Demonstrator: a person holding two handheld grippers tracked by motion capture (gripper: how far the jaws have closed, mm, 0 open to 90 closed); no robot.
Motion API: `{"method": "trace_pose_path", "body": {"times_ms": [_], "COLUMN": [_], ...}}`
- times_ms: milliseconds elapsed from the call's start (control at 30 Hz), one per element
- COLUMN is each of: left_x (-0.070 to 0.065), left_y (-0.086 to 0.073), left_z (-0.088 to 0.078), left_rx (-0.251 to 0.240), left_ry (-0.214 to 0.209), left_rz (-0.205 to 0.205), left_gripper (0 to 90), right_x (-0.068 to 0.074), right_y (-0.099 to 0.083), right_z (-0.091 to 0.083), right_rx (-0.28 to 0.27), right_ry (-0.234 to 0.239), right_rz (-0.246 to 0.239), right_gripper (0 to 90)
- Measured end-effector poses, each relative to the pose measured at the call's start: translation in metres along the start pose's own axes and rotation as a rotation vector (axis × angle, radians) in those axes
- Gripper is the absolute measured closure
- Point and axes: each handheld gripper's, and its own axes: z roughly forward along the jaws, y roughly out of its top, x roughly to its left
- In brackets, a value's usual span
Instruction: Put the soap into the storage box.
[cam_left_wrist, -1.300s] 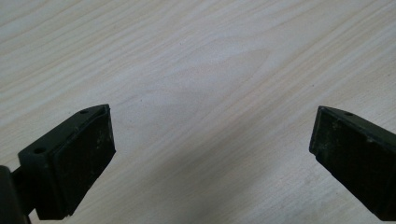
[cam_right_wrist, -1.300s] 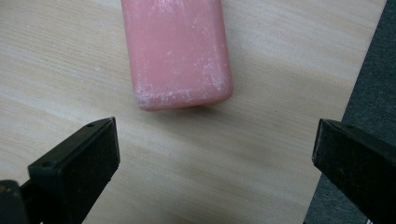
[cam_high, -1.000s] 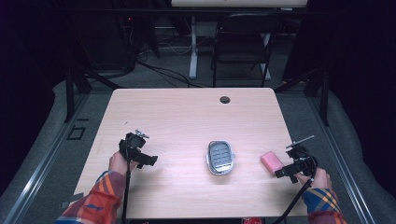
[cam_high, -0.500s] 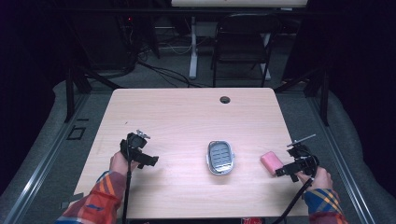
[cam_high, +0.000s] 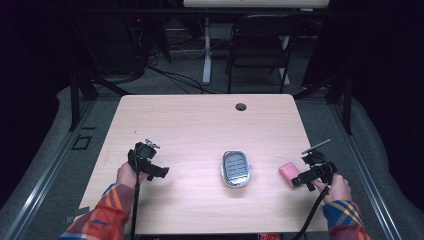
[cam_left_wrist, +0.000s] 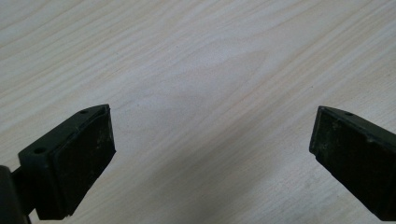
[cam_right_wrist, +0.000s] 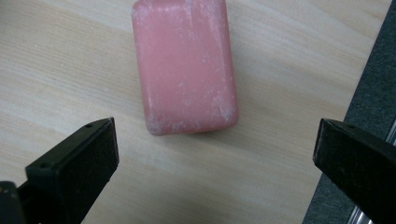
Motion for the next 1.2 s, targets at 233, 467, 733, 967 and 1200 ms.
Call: {"method": "trace_pose_path", "body": {"times_ms": [233,467,733,967,1200], "left_x": [-0.001,-0.001,-0.001,0.000,-0.001], "left_y": [0.000,0.001,0.001,0.001,0.001], "left_z": [0.000,0.002,0.002,0.002,0.002], "left_rx": [0.004,0.007,0.008,0.007,0.009], "left_ry": [-0.001,-0.001,-0.002,-0.005,-0.003], "left_rz": [0.002,0.002,0.004,0.004,0.005], "left_gripper": [0.2,0.2,0.2,0.2,0.2], "right_x": [0.006,0.012,0.023,0.019,0.016], "right_y": [0.008,0.018,0.034,0.044,0.048], "right_z": [0.005,0.008,0.015,0.021,0.025], "right_rx": [0.016,0.020,0.026,0.072,0.080], "right_ry": [0.009,0.033,0.024,0.033,0.026], "right_rz": [-0.006,-0.004,-0.006,-0.025,-0.043], "right_gripper": [0.0,0.0,0.0,0.0,0.0]}}
